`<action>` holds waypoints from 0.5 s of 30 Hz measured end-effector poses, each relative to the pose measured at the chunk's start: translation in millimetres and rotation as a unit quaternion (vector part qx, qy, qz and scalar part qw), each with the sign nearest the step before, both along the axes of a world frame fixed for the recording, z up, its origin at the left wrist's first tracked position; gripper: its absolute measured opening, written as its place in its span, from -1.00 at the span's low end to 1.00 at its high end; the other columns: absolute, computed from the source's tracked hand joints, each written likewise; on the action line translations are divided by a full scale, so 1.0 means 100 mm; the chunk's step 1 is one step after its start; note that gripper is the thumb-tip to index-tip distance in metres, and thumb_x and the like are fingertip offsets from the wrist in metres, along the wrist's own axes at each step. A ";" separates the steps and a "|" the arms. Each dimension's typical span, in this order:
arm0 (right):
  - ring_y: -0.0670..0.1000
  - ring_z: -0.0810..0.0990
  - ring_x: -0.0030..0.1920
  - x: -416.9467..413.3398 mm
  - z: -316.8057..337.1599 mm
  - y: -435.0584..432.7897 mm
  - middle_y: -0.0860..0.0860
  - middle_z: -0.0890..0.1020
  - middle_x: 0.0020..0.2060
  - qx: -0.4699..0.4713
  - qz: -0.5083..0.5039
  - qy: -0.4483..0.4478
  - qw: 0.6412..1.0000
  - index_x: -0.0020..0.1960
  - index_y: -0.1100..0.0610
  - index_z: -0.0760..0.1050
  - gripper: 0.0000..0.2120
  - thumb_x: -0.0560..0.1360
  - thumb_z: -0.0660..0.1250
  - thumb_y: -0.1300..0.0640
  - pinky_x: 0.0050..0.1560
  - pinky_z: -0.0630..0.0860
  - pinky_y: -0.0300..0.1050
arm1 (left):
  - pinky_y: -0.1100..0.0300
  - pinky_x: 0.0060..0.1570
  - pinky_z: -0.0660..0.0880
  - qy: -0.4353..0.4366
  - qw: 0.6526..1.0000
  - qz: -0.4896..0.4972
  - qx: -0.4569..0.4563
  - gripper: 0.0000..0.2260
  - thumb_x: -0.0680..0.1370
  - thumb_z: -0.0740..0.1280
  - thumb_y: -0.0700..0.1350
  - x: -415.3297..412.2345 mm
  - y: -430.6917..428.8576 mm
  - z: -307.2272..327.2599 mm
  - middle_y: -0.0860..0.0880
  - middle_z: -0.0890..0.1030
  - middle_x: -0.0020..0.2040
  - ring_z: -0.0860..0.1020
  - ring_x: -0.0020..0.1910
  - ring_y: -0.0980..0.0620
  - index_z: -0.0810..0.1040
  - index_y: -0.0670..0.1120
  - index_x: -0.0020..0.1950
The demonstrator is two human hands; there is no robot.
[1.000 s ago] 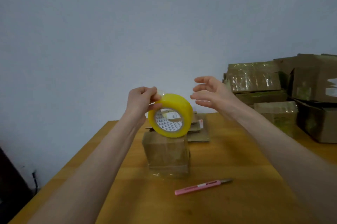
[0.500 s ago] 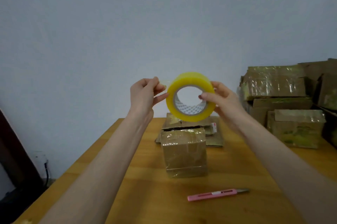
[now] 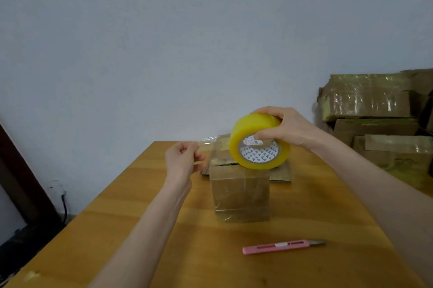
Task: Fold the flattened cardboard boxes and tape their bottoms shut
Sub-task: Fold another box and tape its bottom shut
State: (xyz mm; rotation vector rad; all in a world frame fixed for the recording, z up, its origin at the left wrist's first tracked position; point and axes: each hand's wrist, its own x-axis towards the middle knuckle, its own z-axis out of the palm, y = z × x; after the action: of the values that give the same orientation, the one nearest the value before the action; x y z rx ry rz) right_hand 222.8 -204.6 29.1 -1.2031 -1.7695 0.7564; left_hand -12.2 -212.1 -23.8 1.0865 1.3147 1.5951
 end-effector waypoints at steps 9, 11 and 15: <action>-0.06 0.48 0.15 -0.13 -0.09 0.08 -0.16 0.48 0.15 0.002 -0.011 -0.038 0.999 0.28 -0.17 0.43 -0.43 0.31 0.52 -0.01 0.18 0.47 -0.07 | 0.28 -0.54 0.41 0.026 0.998 0.006 -0.054 -0.82 0.57 0.28 -0.24 -0.06 -0.01 -0.29 -0.02 0.44 -0.46 0.40 -0.53 0.12 0.44 -0.16 -0.24; -0.03 0.55 0.02 -0.10 -0.15 0.06 -0.10 0.53 0.04 -0.008 -0.046 -0.021 0.999 0.20 -0.08 0.42 -0.47 0.29 0.53 -0.05 0.04 0.54 -0.04 | 0.29 -0.57 0.37 0.036 0.997 0.002 -0.069 -0.81 0.58 0.28 -0.22 -0.04 0.00 -0.34 -0.02 0.42 -0.47 0.36 -0.54 0.10 0.46 -0.16 -0.24; 0.00 0.62 -0.13 -0.09 -0.19 0.02 0.00 0.59 -0.10 -0.016 -0.045 0.005 0.999 0.07 0.01 0.43 -0.56 0.29 0.54 -0.04 -0.07 0.60 0.01 | 0.30 -0.59 0.29 0.038 0.995 0.007 -0.090 -0.80 0.59 0.27 -0.22 -0.02 0.01 -0.44 -0.03 0.41 -0.45 0.31 -0.52 0.09 0.44 -0.17 -0.24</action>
State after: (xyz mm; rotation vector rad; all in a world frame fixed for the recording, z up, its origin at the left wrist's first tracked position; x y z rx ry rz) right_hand 213.6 -202.8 9.7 -1.2883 -1.6893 0.7393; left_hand -14.6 -210.7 -67.7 1.0368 1.4883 1.4262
